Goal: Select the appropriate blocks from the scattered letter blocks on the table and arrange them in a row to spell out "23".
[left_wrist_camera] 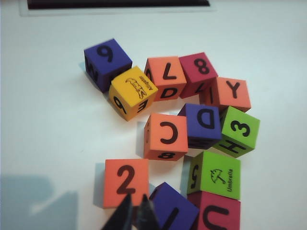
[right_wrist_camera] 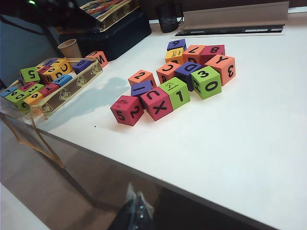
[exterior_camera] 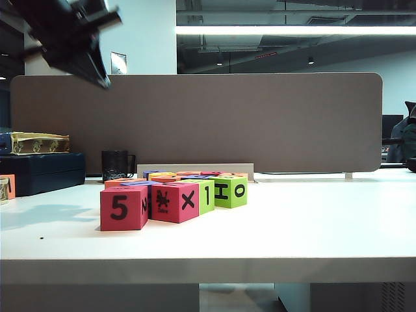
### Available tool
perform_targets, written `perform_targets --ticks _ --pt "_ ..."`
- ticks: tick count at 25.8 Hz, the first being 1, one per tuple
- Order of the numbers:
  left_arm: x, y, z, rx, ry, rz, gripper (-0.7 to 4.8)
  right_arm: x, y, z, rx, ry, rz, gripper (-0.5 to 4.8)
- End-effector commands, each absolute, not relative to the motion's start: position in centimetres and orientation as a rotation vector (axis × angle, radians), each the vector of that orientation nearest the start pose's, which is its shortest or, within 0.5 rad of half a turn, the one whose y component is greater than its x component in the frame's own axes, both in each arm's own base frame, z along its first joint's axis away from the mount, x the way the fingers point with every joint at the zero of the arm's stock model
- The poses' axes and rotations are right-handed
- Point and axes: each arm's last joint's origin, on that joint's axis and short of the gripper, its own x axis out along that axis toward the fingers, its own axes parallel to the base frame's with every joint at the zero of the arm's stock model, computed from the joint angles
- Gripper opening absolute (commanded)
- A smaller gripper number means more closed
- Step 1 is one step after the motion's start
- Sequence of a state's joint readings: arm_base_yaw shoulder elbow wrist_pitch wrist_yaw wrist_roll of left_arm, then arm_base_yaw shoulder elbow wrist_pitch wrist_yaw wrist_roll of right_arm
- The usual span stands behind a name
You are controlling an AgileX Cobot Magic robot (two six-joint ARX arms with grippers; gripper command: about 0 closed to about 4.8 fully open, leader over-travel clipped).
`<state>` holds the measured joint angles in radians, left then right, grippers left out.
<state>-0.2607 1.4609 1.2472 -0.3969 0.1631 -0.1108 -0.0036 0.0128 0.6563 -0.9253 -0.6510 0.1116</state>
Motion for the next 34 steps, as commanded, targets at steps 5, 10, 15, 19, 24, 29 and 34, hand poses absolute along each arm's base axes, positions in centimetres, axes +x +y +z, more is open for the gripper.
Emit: perform_targets --ticks 5,10,15,19,24,29,34 --pt "34.4 -9.7 29.4 -0.065 0.697 -0.367 0.30 0.0 1.9 27.9 0.196 0.278 0.693 -0.01" --pt "35.9 -10.1 27.1 -0.059 0.736 -0.359 2.36 0.2 1.9 29.0 0.144 0.161 0.727 -0.01" --pt "36.4 -10.2 26.2 -0.050 0.751 -0.336 3.17 0.3 1.9 29.7 0.115 0.087 0.731 -0.01" --pt "36.9 -10.3 26.0 -0.048 0.722 -0.327 3.18 0.3 1.9 29.8 0.108 0.069 0.729 -0.01" --pt "37.5 -10.3 25.7 -0.041 0.688 -0.303 3.19 0.3 1.9 29.8 0.109 0.070 0.729 -0.01" --pt "38.2 -10.5 24.2 -0.039 0.713 -0.300 3.21 0.3 1.9 29.8 0.109 0.071 0.728 -0.01" --pt "39.0 -10.8 21.8 -0.034 0.777 -0.296 3.55 0.3 1.9 29.8 0.109 0.071 0.728 -0.01"
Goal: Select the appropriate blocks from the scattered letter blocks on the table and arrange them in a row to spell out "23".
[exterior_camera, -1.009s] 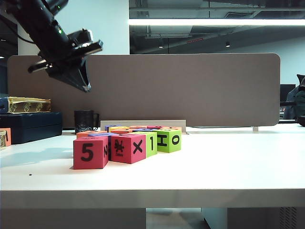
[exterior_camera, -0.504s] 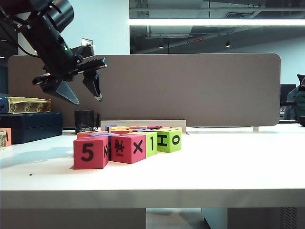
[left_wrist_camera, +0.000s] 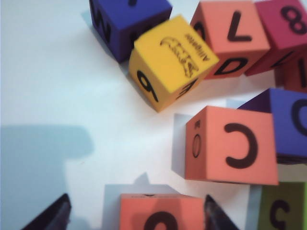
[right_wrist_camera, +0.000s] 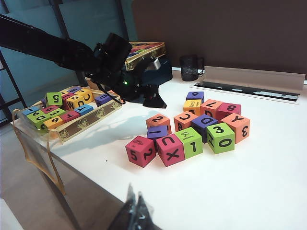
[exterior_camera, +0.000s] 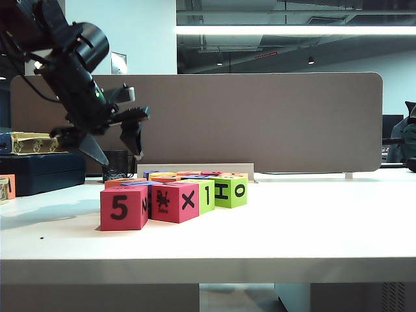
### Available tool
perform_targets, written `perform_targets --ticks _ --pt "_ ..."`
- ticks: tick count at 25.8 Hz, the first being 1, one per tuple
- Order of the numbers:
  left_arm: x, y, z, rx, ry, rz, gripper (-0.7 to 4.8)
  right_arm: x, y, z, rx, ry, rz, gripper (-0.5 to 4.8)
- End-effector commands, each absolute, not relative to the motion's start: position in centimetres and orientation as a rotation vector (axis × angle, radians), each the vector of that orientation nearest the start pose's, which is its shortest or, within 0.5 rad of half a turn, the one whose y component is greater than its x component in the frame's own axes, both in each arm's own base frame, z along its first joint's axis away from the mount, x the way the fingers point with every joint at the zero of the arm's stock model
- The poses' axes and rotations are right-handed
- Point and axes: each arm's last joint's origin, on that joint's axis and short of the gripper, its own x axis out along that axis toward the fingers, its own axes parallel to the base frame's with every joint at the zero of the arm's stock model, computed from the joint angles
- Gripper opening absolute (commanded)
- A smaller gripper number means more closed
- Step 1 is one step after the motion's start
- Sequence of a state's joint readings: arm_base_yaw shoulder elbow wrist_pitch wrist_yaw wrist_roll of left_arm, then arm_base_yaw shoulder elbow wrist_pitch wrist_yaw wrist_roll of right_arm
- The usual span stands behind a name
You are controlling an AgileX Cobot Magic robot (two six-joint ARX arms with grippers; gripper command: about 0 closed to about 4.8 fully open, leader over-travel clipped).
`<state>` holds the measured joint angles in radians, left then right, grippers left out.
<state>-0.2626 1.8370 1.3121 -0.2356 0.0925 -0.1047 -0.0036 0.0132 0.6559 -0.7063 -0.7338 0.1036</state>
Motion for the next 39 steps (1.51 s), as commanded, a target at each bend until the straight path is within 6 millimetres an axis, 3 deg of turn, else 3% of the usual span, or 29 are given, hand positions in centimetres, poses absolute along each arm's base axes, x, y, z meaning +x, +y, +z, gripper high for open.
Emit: perform_targets --ticks 1,7,16,31,33,35,39 --pt "39.0 -10.8 21.5 -0.033 0.783 -0.296 3.55 0.3 1.9 29.8 0.109 0.071 0.727 -0.01" --pt "39.0 -10.9 21.0 -0.042 0.810 -0.323 3.82 0.3 1.9 29.8 0.110 0.072 0.724 -0.01" --pt "38.2 -12.7 20.7 -0.013 0.858 -0.365 3.81 0.4 1.9 29.6 0.115 0.086 0.704 -0.01" --pt "38.0 -12.4 19.1 0.078 0.944 -0.306 3.70 0.4 1.9 29.6 0.115 0.085 0.701 -0.01" --pt "38.0 -12.4 19.0 0.078 0.947 -0.306 3.51 0.4 1.9 29.6 0.115 0.085 0.701 -0.01" --pt "38.0 -12.4 19.0 0.077 0.950 -0.308 2.65 0.4 1.9 29.6 0.115 0.085 0.701 -0.01" --pt "37.9 -12.4 19.0 0.078 0.953 -0.308 2.64 0.4 1.9 29.6 0.115 0.085 0.701 -0.01"
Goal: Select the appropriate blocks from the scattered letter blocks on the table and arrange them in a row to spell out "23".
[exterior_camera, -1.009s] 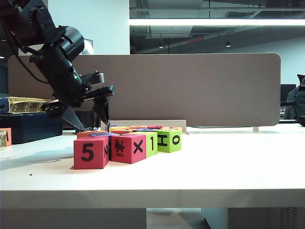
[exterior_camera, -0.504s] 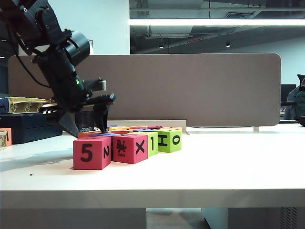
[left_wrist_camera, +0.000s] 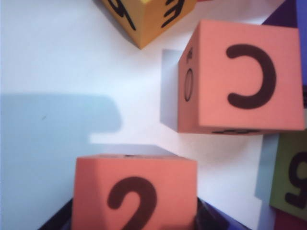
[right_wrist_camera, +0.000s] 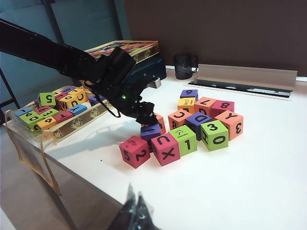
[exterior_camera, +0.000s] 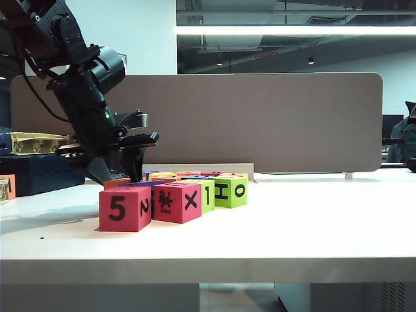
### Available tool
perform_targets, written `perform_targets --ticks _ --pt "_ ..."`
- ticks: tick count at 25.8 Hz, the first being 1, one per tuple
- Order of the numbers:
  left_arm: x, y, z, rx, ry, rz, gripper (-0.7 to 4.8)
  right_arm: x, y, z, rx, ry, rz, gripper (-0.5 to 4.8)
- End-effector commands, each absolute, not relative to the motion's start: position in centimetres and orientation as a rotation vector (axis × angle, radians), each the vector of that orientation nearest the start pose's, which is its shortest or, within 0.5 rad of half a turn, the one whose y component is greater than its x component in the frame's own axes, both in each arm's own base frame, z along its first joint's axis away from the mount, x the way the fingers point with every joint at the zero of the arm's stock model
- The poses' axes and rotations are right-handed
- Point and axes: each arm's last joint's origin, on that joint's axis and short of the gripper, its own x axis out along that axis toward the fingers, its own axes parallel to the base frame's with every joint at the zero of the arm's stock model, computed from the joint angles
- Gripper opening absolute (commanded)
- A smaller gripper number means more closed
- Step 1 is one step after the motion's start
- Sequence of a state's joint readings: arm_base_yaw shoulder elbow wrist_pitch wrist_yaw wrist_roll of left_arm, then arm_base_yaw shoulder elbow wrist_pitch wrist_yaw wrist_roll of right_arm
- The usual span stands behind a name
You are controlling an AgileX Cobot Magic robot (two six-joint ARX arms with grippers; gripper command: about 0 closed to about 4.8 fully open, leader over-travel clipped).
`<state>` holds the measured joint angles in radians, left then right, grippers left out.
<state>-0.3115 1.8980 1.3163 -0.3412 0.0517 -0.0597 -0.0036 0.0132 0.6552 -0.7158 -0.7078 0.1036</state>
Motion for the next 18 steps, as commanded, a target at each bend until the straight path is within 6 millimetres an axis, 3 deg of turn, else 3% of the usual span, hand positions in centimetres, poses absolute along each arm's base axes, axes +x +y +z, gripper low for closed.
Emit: perform_targets --ticks 1,4,13,18 --pt "37.9 -12.4 19.0 0.077 0.952 -0.308 2.64 0.4 1.9 29.6 0.115 0.085 0.701 -0.01" --pt "37.9 -12.4 19.4 0.076 0.940 -0.308 2.64 0.4 1.9 29.6 0.115 0.086 0.701 -0.01" --pt "37.2 -12.2 25.7 0.053 0.888 -0.309 2.64 0.4 1.9 29.6 0.115 0.086 0.700 -0.01" --pt "36.6 -13.4 28.7 0.028 0.930 -0.322 2.64 0.4 1.9 29.6 0.114 0.085 0.697 -0.01"
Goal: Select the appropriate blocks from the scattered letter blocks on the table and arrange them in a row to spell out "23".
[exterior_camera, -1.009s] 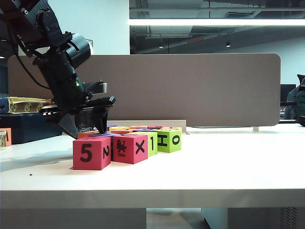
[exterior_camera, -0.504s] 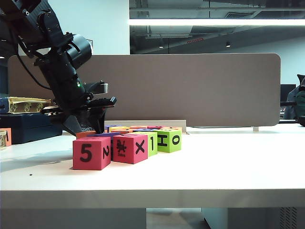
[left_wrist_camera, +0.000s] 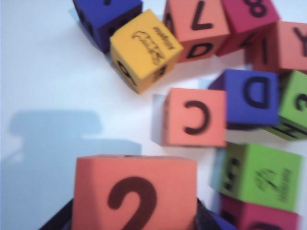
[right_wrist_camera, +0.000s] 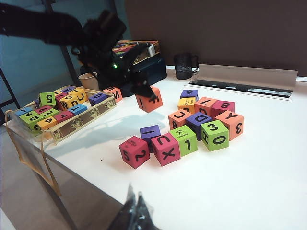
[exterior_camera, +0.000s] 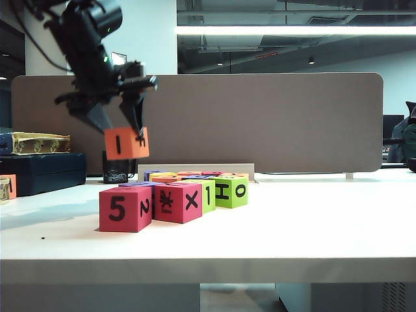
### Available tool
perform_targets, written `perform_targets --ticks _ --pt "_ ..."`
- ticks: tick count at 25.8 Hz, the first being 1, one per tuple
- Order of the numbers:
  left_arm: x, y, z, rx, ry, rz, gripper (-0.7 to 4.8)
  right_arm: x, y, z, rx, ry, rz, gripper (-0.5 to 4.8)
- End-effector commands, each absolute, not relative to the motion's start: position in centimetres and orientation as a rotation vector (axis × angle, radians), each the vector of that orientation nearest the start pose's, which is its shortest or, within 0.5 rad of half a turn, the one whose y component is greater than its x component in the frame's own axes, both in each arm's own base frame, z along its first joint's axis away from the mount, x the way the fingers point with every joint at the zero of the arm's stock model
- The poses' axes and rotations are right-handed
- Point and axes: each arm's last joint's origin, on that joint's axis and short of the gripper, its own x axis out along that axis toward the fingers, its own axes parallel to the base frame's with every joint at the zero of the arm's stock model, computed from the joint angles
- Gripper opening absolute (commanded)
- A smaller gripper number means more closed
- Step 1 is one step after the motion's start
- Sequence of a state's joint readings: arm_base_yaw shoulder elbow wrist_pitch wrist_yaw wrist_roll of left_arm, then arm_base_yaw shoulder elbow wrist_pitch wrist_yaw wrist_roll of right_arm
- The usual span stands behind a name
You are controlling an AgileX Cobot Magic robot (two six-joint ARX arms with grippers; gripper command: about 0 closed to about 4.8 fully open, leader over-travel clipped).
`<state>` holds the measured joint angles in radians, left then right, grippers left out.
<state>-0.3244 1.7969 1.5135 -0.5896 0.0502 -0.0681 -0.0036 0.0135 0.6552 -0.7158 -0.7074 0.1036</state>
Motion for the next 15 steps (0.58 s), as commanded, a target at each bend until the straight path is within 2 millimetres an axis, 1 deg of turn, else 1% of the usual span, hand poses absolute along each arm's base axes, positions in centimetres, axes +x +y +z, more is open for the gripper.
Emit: perform_targets --ticks 1,3,9,11,13,15 --pt "36.2 -14.4 29.2 0.011 0.936 -0.345 2.64 0.4 1.9 29.6 0.115 0.085 0.697 -0.01" --pt "35.1 -17.0 29.4 -0.008 0.942 -0.390 2.64 0.4 1.9 29.6 0.115 0.085 0.697 -0.01" --pt "32.8 -21.4 29.5 -0.068 0.959 -0.443 2.64 0.4 1.8 29.5 0.119 0.095 0.677 -0.01" --pt "32.1 -22.5 29.5 -0.084 0.959 -0.459 2.64 0.4 1.8 29.5 0.121 0.102 0.678 -0.01" --pt "30.6 -24.9 29.1 -0.060 0.958 -0.454 2.63 0.4 1.8 29.3 0.126 0.116 0.667 -0.01" --pt "29.9 -26.2 28.4 -0.014 0.946 -0.431 2.64 0.4 1.8 29.3 0.126 0.116 0.664 -0.01"
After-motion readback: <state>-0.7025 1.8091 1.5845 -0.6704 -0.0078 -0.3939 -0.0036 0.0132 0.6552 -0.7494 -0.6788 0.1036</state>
